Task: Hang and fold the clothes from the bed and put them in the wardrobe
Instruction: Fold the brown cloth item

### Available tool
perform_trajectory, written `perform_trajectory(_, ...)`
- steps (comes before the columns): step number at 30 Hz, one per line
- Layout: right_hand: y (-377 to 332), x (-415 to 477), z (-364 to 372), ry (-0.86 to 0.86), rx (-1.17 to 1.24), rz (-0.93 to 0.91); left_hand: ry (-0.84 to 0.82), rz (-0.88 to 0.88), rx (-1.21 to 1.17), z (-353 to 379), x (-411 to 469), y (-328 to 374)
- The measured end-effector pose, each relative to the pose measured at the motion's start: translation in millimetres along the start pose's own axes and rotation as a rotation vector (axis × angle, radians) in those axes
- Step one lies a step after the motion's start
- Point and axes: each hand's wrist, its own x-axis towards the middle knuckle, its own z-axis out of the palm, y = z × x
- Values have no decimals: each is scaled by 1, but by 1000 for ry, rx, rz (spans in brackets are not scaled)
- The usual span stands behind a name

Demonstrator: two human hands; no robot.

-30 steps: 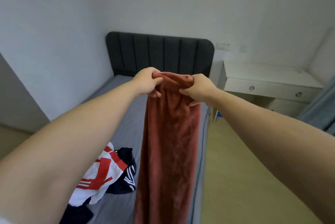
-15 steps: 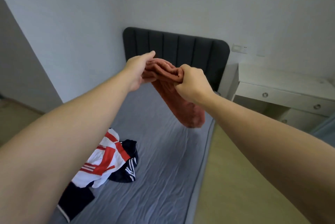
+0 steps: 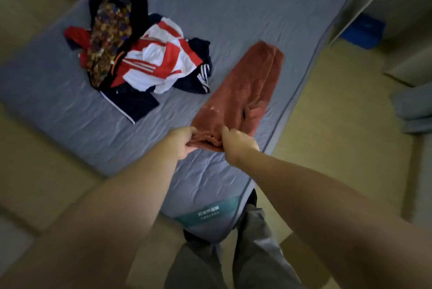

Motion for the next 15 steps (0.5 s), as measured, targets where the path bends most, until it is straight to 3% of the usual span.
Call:
perform_trajectory(3,-14,2,86,-113,-79,-18,21,-110,-39,-36,40,-82)
perform_trajectory(6,-27,-2,158,-182,-137,-33,44,-102,-98,-64,65,-142)
perform_trajectory(15,-59,-18,301,-280,-194,-115,167,-74,-67,-128,104,-253)
